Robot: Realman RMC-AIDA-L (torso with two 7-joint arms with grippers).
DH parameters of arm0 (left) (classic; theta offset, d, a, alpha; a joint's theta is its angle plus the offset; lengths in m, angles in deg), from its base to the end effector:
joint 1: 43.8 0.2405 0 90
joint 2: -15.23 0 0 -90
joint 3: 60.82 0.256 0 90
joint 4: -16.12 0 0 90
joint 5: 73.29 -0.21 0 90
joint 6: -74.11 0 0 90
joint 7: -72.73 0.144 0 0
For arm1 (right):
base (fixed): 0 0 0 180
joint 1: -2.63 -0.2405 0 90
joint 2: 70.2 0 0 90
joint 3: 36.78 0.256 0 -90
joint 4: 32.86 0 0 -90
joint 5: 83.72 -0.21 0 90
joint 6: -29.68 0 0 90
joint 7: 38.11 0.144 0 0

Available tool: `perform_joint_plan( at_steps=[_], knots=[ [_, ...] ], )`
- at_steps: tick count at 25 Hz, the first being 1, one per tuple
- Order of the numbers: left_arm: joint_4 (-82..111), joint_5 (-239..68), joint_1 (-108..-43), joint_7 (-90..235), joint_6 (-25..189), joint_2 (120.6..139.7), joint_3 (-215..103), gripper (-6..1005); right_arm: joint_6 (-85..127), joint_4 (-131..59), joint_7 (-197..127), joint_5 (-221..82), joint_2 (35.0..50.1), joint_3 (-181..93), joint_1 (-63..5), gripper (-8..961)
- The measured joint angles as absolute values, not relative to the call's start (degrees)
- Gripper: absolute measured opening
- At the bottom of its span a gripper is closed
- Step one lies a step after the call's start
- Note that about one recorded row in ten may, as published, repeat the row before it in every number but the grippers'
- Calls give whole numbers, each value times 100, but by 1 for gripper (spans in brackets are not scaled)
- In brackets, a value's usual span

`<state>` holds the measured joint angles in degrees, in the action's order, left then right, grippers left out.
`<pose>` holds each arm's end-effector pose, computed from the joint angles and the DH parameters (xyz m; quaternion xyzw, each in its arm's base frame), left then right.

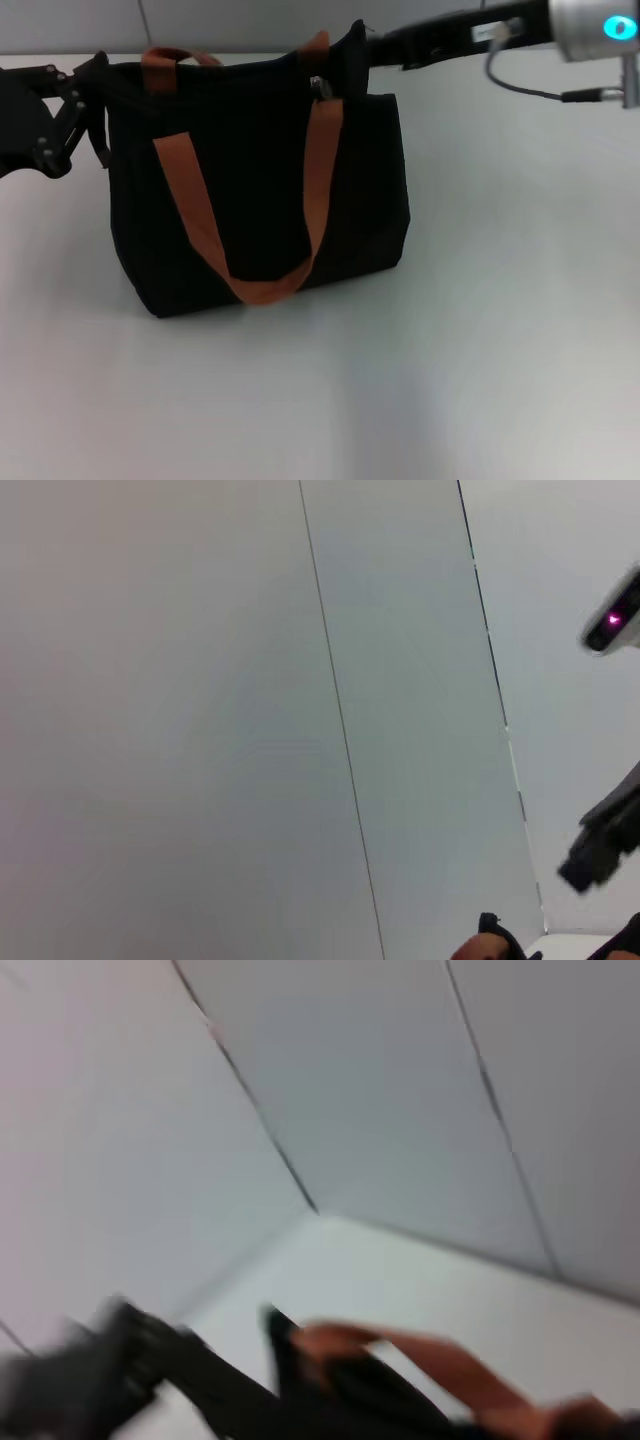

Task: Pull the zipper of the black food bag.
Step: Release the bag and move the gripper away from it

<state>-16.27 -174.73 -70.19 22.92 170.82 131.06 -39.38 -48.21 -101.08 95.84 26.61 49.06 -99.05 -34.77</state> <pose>-0.2882 0.3211 0.0718 -0.8693 -0.0429 -0.3518 0.3446 0.1148 0.3935 0.0308 -0.9100 0.3288 0.2225 0.1197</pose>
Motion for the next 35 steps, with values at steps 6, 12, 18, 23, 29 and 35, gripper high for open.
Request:
perform_joint_plan(
  at_steps=[6, 12, 18, 23, 29, 35],
  knots=[
    [-1631, -17499, -6989, 2118, 17124, 13118, -3926, 145, -5779, -9363, 7586, 1031, 4884, -9107, -2962, 89],
    [-1603, -17527, -6914, 1837, 17246, 13122, -3796, 146, -7785, -7590, 4790, 490, 4541, -8461, -2634, 355],
    [-1603, -17537, -6890, 1404, 17161, 13103, -3703, 148, -8191, -6748, 2889, 1794, 4435, -8450, -2234, 619],
    [-1606, -17563, -6878, 1025, 17039, 13054, -3697, 150, -7802, -6722, 1935, 2717, 4740, -8425, -1901, 752],
    [-1650, -17727, -6876, 564, 17020, 13021, -3646, 152, -7579, -6630, 1672, 2769, 4846, -8415, -1764, 751],
    [-1850, -17952, -6879, 138, 17025, 12968, -3632, 153, -7546, -6551, 1694, 2780, 4843, -8408, -1796, 751]
  ],
)
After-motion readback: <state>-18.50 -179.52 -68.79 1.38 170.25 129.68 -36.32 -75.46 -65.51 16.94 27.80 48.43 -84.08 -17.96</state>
